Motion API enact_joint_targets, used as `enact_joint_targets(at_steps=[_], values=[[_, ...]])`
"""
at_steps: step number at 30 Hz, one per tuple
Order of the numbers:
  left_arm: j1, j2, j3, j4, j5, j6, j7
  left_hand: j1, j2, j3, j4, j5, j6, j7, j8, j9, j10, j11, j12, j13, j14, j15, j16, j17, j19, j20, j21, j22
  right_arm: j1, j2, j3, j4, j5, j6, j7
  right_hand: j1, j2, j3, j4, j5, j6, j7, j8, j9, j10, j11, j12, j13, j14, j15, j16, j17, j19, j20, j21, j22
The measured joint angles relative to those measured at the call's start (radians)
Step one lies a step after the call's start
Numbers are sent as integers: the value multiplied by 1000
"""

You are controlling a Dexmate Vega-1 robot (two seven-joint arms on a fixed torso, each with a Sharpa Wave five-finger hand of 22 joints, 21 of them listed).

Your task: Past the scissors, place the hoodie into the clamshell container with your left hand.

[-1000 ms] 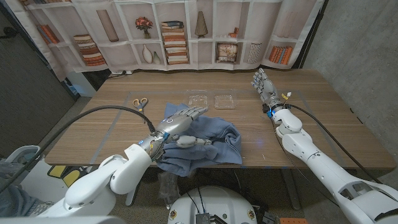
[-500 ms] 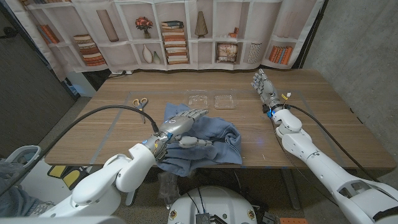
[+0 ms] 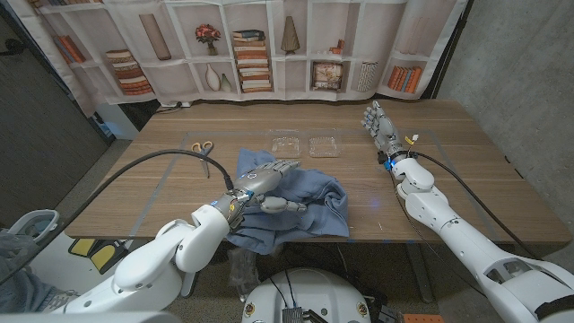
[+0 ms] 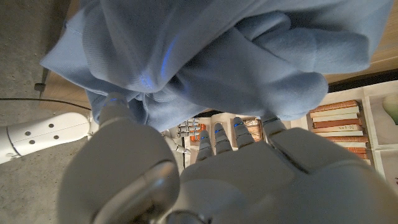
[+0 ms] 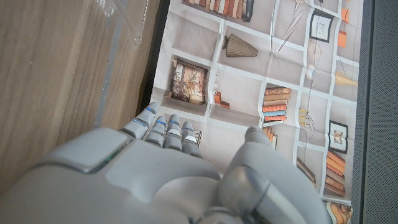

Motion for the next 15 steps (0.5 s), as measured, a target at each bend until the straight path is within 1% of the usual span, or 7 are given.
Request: enact_joint_targets(at_steps=[9,12,13,15], values=[[-32,7,32,3,-13,21,-15,4,4,0,0,0,0,0,0,0,0,0,0,0,0,0,0,0,0,0,0,0,0,-1,3,1,3,2,2,-4,4,0,0,0,0,0,0,0,0,0,0,0,0,0,0,0,0,0,0,0],[-47,9,47,4,-16,28,-23,4,4,0,0,0,0,0,0,0,0,0,0,0,0,0,0,0,0,0,0,1,0,-1,3,2,4,4,4,-4,4,-4,-4,0,0,0,0,0,0,0,0,0,0,0,0,0,0,0,0,0],[-54,10,56,5,-17,33,-28,4,4,0,0,0,0,0,0,0,0,0,0,0,0,0,0,0,0,0,0,1,0,-1,4,3,5,5,6,-11,11,-4,-4,0,0,0,0,0,0,0,0,0,0,0,0,0,0,0,0,0],[-62,10,64,5,-17,39,-34,4,4,0,0,0,0,0,0,0,0,0,0,0,0,0,0,0,0,0,0,1,0,-1,4,4,5,6,8,-13,13,-4,-4,0,0,0,0,0,0,0,0,0,0,0,0,0,0,0,0,0]])
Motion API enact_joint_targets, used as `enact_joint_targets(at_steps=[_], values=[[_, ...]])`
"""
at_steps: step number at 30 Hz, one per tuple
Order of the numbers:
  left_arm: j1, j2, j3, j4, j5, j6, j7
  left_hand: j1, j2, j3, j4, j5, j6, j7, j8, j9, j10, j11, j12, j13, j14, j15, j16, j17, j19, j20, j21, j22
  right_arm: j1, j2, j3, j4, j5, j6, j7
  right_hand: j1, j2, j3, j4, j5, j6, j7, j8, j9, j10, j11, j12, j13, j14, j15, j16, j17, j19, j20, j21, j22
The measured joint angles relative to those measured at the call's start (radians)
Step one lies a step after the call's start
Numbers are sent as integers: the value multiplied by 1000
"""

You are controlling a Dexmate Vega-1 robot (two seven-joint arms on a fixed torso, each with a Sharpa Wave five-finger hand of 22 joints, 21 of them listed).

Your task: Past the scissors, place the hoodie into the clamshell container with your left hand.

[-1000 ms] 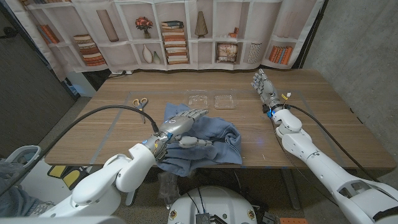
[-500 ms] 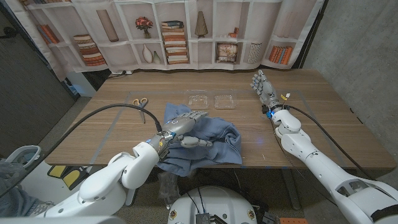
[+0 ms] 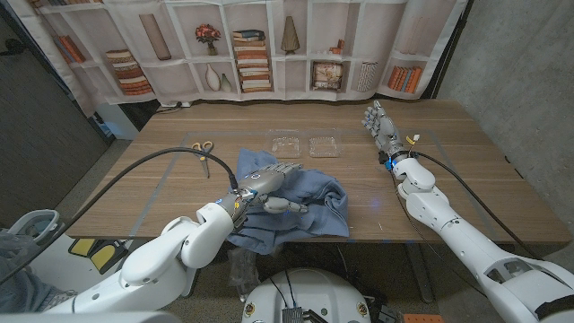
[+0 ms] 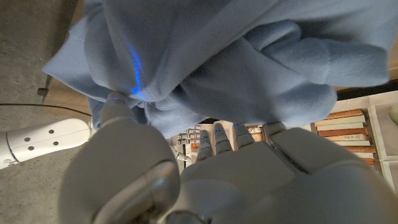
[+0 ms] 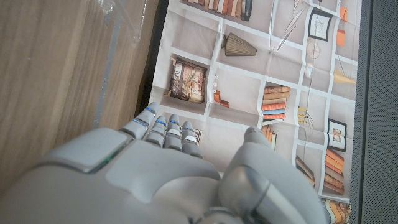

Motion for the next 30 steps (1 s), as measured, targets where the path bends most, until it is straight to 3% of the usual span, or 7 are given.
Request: enact_joint_targets(at_steps=[20,30], values=[[-33,2,71,-13,22,72,-27,13,5,-4,-4,0,0,0,0,0,0,0,0,0,0,0,0,0,-6,5,0,0,3,0,3,11,12,3,22,0,0,0,0,0,0,0,0,0,0,0,0,0,0,0,0,0,0,0,-8,0],[-41,-21,124,-17,94,129,-29,17,9,-4,-4,0,0,0,0,0,0,0,0,0,0,0,0,0,-6,5,0,-1,3,0,3,14,16,3,29,0,0,0,0,0,-4,-4,0,0,0,0,0,0,0,0,0,0,0,0,-8,0]])
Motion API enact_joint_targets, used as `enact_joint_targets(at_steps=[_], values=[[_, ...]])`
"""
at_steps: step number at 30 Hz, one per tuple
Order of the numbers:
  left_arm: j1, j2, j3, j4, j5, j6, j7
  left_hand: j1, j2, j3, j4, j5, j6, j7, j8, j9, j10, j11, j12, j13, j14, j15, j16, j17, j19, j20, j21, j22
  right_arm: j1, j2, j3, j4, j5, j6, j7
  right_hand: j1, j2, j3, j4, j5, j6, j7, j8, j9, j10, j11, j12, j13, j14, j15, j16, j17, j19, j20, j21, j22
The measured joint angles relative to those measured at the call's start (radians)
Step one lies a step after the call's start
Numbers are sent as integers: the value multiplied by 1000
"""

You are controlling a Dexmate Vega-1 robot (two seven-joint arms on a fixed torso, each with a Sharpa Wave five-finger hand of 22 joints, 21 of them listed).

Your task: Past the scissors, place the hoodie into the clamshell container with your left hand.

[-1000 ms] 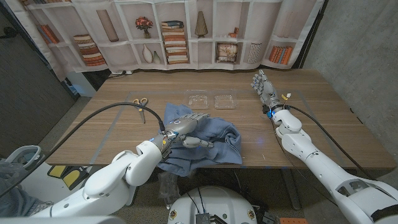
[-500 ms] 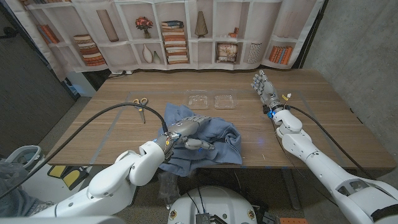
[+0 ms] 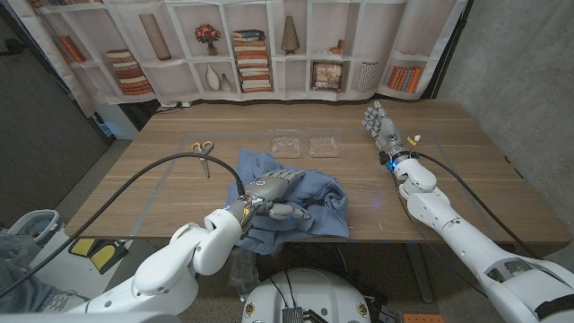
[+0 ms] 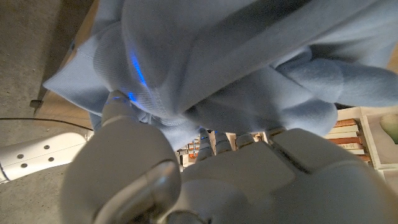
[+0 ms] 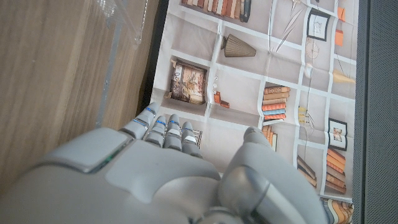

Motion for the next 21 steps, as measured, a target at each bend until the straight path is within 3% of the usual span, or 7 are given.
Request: enact_joint_targets(at_steps=[21], values=[[-43,-54,69,41,68,40,-57,5,5,0,0,0,0,0,0,0,0,0,0,1,0,0,0,0,-6,-6,-2,1,-19,-12,5,-16,8,-13,1,0,0,-1,-7,0,0,0,0,0,0,0,0,0,0,0,0,0,2,2,0,0]])
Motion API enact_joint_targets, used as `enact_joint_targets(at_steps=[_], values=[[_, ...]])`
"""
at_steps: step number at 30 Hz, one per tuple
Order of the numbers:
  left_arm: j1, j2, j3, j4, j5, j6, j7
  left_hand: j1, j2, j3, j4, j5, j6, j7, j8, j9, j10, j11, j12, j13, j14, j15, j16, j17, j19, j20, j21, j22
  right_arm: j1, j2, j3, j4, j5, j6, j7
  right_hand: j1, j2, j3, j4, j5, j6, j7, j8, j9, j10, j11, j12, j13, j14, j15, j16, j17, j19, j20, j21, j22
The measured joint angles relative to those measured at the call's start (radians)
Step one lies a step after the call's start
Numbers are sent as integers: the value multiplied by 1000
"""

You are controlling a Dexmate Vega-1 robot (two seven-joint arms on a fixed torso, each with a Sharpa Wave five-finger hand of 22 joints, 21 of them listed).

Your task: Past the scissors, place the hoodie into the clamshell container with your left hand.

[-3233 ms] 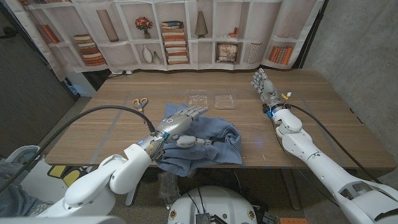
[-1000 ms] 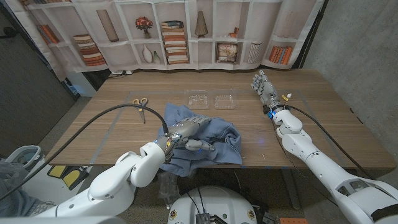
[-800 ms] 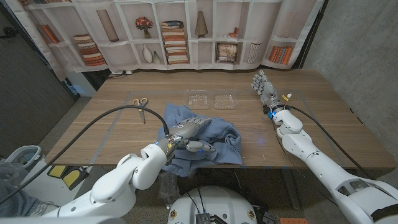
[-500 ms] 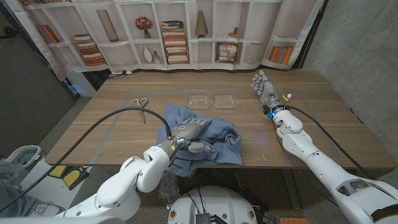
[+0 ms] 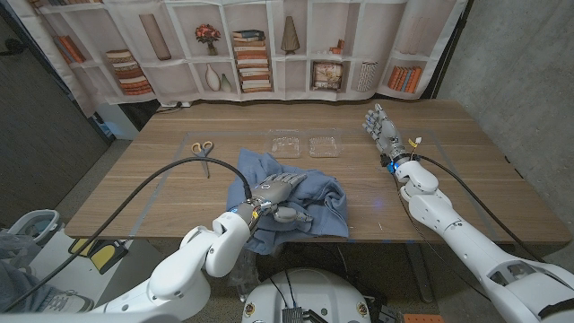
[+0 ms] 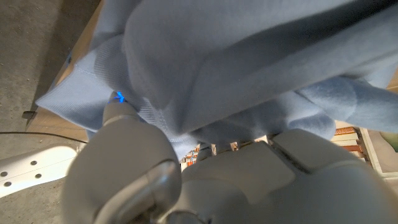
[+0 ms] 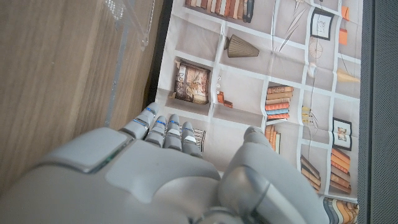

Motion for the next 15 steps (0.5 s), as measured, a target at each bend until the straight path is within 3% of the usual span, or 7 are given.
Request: enact_joint_targets(at_steps=[15], values=[[-36,-42,44,44,11,25,-30,8,8,0,0,0,6,-5,0,1,0,0,0,2,0,0,0,0,-4,0,-4,-1,-10,-6,4,-8,4,-3,-1,4,4,0,0,0,0,0,0,0,0,0,0,0,0,0,0,0,0,0,-7,0]])
